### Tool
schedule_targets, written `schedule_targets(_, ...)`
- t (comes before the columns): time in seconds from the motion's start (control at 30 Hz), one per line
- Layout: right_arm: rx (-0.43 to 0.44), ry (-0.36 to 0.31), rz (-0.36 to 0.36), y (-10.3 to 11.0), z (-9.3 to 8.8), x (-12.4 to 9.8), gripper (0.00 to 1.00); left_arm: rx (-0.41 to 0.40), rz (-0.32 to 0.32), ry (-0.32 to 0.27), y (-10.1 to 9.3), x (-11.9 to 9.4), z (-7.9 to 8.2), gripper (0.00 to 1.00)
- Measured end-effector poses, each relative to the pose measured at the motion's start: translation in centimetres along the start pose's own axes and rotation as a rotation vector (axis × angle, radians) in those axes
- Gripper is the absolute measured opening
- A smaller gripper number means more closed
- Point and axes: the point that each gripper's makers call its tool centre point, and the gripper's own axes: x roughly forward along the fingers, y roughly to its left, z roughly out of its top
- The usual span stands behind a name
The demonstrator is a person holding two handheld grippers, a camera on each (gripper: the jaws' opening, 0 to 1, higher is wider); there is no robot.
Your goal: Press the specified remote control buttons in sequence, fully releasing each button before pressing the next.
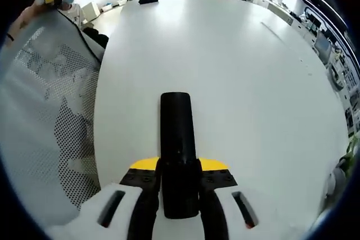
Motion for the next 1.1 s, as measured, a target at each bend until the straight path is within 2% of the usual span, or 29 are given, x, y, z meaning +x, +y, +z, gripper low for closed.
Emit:
schedule_targets(0.37, 0.077, 0.005, 0.042, -3.4, 0.8, 0.1, 0.24, 0.005, -0.002, 0.01, 0.0, 0.1, -0.2, 0.97)
schedule_targets(0.67, 0.079, 0.018, 0.073, -5.5, 1.5, 0.4, 0.24, 0.01, 0.005, 0.035, 0.4, 0.3, -0.6, 0.96)
schedule_targets(0.93, 0.075, -0.013, 0.08, -7.5, 2.3, 0.6, 0.25, 0.015, 0.011, 0.06, 0.7, 0.5, -1.2, 0.96)
schedule_targets(1.1, 0.07, -0.053, 0.092, -7.7, 2.5, 0.4, 0.25, 0.023, 0.015, 0.076, 0.8, 0.6, -1.5, 0.96)
